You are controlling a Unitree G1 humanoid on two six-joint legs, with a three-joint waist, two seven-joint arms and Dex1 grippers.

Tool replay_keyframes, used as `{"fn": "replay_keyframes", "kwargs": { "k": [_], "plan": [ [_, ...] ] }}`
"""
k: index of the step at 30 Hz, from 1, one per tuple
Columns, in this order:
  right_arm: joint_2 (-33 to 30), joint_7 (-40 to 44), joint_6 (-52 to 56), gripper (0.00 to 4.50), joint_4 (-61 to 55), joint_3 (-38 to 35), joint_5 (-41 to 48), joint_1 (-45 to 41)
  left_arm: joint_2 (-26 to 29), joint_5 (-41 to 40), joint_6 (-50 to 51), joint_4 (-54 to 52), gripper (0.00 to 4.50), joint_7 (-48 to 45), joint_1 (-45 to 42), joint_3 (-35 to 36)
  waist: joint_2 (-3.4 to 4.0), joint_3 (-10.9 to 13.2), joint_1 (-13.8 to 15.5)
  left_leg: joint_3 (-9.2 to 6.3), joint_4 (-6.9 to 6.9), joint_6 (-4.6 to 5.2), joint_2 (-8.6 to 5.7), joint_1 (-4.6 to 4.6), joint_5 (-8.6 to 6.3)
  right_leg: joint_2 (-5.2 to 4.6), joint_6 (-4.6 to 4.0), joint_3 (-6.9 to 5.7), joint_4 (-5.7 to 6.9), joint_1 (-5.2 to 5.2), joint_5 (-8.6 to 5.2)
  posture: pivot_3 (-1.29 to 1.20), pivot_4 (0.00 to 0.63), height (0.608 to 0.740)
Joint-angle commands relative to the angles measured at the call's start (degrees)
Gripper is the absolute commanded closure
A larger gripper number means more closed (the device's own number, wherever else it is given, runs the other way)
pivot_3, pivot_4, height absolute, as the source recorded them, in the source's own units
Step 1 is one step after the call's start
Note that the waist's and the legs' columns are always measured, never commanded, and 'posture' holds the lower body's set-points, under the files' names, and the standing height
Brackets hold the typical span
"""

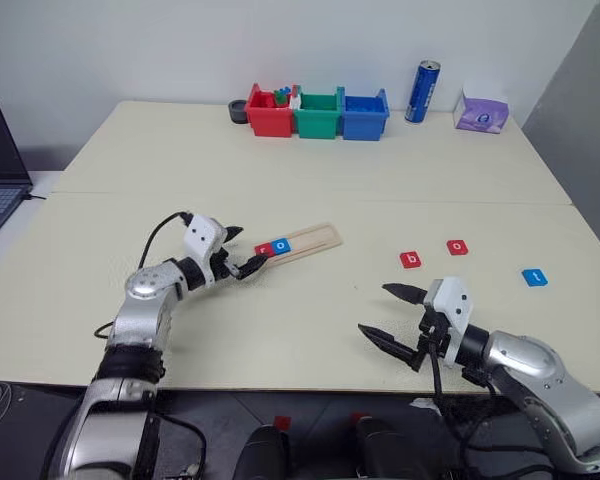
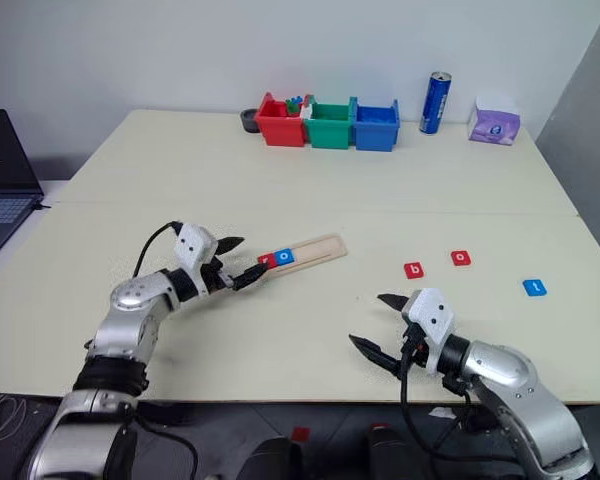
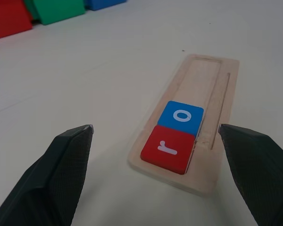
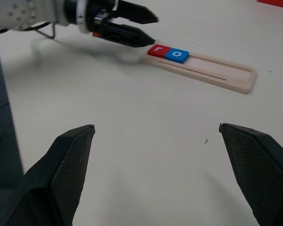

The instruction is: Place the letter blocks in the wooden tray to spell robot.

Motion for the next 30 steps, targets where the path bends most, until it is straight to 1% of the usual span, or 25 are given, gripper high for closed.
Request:
{"fn": "replay_keyframes", "kwargs": {
  "k": [1,6,13,17,21,26,30],
  "plan": [
    [-1.1,1.5,1.6,0.01,-3.1,-0.7,2.3,-2.4,1.5,1.9,-2.9,5.7,0.00,-4.3,-5.0,-1.6,-0.02,0.0,0.0,-0.01,0.00,0.00,0.00,-0.01,0.00,0.03,0.00,-0.01,-0.01,0.00,0.00,0.00,0.150,0.740],
    [-1.3,1.5,3.3,0.01,-4.2,-0.7,3.2,-4.6,1.6,4.8,-5.5,15.5,0.00,-8.7,-11.6,-3.6,-0.04,0.0,-0.1,-0.03,0.00,0.00,0.00,-0.05,0.00,0.12,0.00,-0.03,0.00,-0.04,0.00,0.00,0.150,0.740],
    [-2.4,1.9,4.7,0.01,-6.3,-1.0,4.5,-5.4,1.6,6.9,-7.1,22.9,0.00,-14.6,-16.2,-4.8,-0.07,0.0,0.0,-0.06,0.01,0.00,0.02,-0.19,0.00,0.12,-0.02,-0.08,0.00,-0.11,0.01,0.00,0.150,0.740],
    [-2.4,1.9,5.3,0.01,-6.9,-1.0,4.9,-5.4,1.6,9.0,-9.1,26.1,0.00,-14.2,-17.7,-5.4,-0.08,0.0,0.0,-0.09,0.03,0.00,0.02,-0.22,0.00,0.12,-0.02,-0.10,0.00,-0.13,0.01,0.00,0.150,0.740],
    [-2.1,1.8,6.4,0.01,-6.1,-0.8,5.4,-7.4,1.7,11.2,-10.6,28.4,0.00,-14.7,-18.6,-6.7,-0.09,0.1,-0.1,-0.09,0.04,0.00,0.02,-0.23,0.00,0.12,-0.02,-0.10,0.01,-0.13,0.01,0.00,0.150,0.740],
    [-2.2,1.9,8.2,0.01,-5.6,-0.8,6.6,-9.8,1.6,13.9,-11.1,31.4,0.00,-14.0,-20.1,-8.0,-0.10,0.1,0.0,-0.12,0.05,0.00,0.02,-0.24,0.00,0.12,-0.08,-0.14,0.02,-0.13,0.04,0.00,0.150,0.740],
    [-2.2,1.5,9.3,0.01,-6.4,-0.8,7.1,-10.3,1.3,15.2,-10.5,33.3,0.00,-16.0,-20.8,-9.0,-0.09,0.1,-0.1,-0.11,0.06,0.00,0.02,-0.24,0.00,0.12,-0.09,-0.13,0.02,-0.13,0.05,0.00,0.150,0.740]
  ]
}}
